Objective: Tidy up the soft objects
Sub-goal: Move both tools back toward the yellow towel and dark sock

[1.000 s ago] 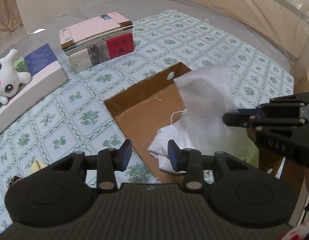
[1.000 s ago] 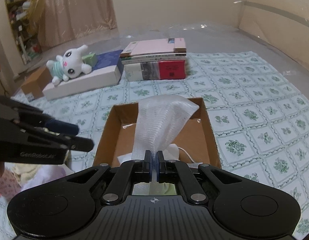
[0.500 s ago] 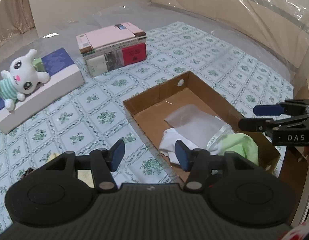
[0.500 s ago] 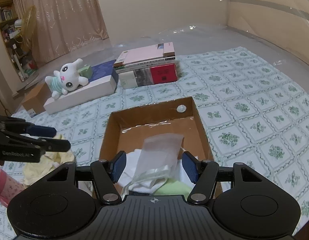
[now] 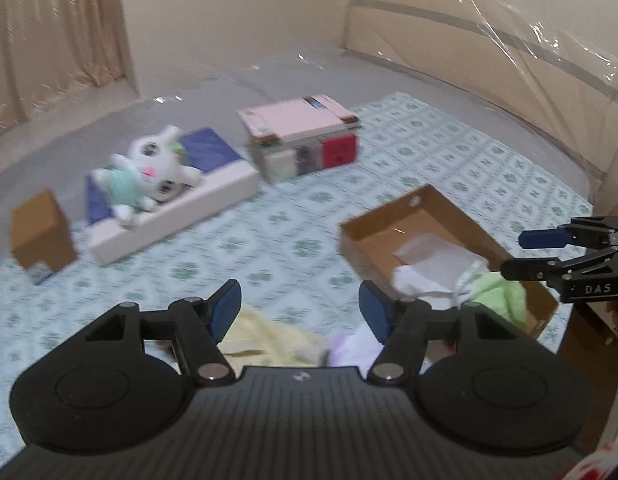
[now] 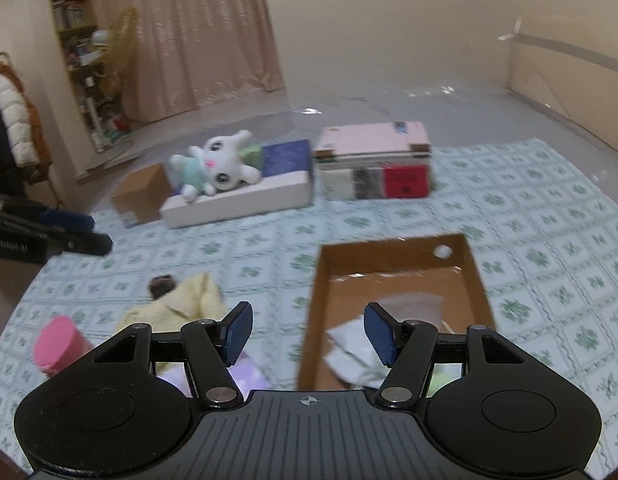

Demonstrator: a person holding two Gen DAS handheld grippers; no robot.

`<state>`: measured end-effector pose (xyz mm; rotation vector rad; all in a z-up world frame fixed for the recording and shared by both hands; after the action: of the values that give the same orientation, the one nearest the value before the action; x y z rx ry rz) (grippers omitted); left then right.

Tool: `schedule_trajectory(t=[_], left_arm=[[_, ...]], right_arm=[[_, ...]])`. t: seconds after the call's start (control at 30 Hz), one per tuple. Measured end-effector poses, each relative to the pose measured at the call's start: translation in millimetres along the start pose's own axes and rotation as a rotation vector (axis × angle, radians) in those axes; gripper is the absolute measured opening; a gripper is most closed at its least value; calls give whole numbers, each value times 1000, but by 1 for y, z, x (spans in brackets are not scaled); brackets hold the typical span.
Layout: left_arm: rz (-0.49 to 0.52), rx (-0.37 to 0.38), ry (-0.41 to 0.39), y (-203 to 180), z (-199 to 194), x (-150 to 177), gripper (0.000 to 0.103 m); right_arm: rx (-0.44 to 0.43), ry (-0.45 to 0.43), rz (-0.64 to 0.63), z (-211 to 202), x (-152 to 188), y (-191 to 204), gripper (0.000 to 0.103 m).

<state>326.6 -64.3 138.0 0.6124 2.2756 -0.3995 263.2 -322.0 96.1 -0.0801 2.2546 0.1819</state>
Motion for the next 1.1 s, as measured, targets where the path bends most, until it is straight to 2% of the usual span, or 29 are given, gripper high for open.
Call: schedule_trajectory(t=[0.23, 0.47, 0.67, 1.1], left_arm=[[53, -85, -12, 44, -50, 17, 67], [32, -111, -2, 87, -65, 41, 70], [-30, -104, 20, 128, -49, 57, 70], [0, -62, 118, 185, 17, 90, 70]], right_arm=[[-47, 4, -73, 4, -1, 49, 62], [-78, 19, -151, 22, -3, 85, 62], [-110, 52, -230, 51, 0, 115, 62], [-210, 146, -510, 147, 22, 172, 62]])
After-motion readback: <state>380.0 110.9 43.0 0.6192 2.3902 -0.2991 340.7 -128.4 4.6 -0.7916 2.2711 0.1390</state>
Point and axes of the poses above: each gripper's, at about its wrist camera, not at the fingertips, and z roughly the way its jaws point, y to its left, x to its underside, the point moved 4 cm from there along z, roughly the way its jaws point, and after that the axes turned 10 degrees about x, right-handed, at the moved point
